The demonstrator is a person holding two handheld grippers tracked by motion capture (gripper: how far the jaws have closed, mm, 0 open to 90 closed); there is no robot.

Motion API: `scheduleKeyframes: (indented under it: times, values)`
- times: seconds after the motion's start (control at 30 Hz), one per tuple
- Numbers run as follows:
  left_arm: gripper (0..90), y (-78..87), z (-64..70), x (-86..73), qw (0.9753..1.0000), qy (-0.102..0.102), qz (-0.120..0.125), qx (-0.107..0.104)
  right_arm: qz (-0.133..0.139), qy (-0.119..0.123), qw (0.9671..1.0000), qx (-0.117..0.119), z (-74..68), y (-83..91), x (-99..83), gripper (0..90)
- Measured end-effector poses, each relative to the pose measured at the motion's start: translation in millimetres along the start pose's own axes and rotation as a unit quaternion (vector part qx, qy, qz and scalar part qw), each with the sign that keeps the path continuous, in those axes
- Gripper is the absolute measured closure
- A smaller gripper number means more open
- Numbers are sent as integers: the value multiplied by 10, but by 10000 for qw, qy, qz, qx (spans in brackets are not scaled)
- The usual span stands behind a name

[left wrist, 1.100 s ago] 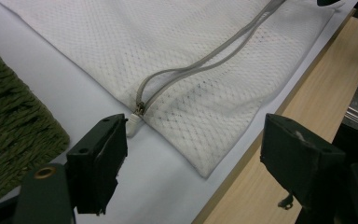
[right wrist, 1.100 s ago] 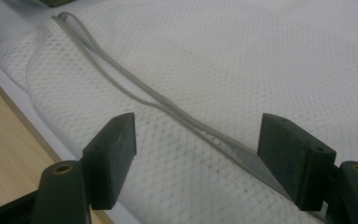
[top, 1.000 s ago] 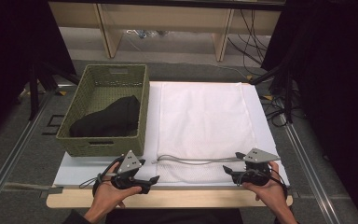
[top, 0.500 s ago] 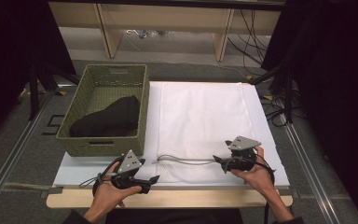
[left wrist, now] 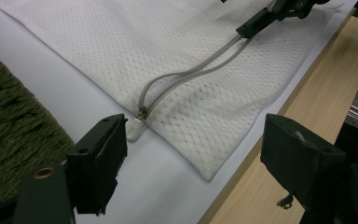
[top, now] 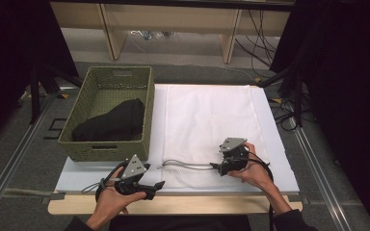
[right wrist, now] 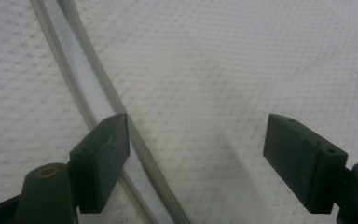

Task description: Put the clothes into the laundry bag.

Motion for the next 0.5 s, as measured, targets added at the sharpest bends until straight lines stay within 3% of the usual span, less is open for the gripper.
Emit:
scheduleKeyframes:
  times: [0.13,0.27,0.33,0.4,0.47,0.5]
  values:
    - [222,13,-2,5,10000,-52,-28,-31,-190,55,9998,-9,15,-29,-23,235]
    - [222,8,-5,6,9999,-142,15,-37,-183,176,9993,-259,74,-37,-8,252]
    - [222,7,-5,9,9999,-149,21,-43,-256,195,9989,-334,111,-26,-17,298]
    - [222,10,14,8,9999,-32,23,-110,-265,298,9984,-401,177,-26,-17,334]
    - [222,8,20,14,9999,-35,28,-125,-239,160,9984,-494,197,-31,-22,362]
    - [222,5,19,13,9999,-62,40,-126,-272,292,9981,-475,233,-31,-21,378]
Point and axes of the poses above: each handheld gripper's, and its own axes: y roughly backward along the jaws, x roughly out of its top, z roughly to its right, the point moved 7 cm from there along -y, roughly forward along the jaws, and after that the axes turned 4 degrees about x, right-handed, at the moved point
